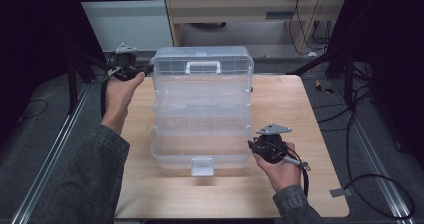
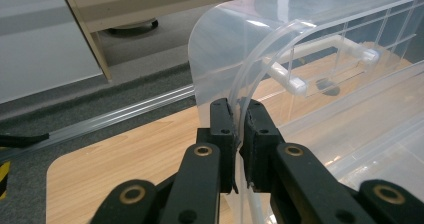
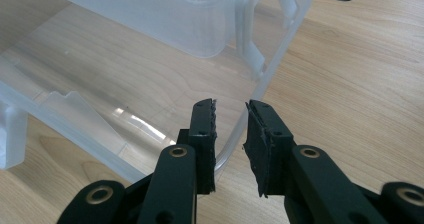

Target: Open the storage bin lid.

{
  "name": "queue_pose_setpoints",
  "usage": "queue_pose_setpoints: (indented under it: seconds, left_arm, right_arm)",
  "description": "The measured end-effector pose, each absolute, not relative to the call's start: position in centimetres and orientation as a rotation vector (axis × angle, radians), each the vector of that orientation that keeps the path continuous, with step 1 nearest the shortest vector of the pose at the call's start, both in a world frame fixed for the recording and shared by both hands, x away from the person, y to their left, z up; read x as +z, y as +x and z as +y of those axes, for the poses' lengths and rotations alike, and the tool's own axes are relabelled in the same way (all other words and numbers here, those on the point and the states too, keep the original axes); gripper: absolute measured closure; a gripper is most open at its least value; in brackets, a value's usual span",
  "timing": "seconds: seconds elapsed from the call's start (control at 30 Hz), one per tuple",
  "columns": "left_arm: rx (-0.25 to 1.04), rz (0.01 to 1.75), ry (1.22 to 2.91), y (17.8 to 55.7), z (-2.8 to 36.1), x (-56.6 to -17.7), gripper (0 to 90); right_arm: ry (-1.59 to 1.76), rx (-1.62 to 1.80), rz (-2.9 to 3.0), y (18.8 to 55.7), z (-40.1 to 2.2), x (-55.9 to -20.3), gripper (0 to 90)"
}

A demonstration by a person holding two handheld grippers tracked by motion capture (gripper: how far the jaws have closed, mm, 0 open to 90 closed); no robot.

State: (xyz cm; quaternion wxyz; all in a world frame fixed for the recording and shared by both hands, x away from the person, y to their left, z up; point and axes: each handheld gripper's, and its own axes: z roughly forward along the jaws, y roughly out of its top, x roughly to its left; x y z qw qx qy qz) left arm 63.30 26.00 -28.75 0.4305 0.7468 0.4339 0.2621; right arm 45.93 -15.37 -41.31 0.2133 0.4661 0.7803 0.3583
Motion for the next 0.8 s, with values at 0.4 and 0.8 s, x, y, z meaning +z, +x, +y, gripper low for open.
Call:
queue_pose_setpoints:
  seconds: [0.4, 0.8]
  left_arm:
    - [0.647, 1.099, 1.863, 64.6, 25.9, -29.0, 83.9]
    - [0.741, 1.104, 1.795, 63.3, 26.7, -28.5, 64.2]
  right_arm:
    - [1.308, 1.003, 2.152, 45.9, -15.4, -41.4, 72.9]
    - [1.303, 0.998, 2.151, 45.9, -15.4, -41.5, 72.0]
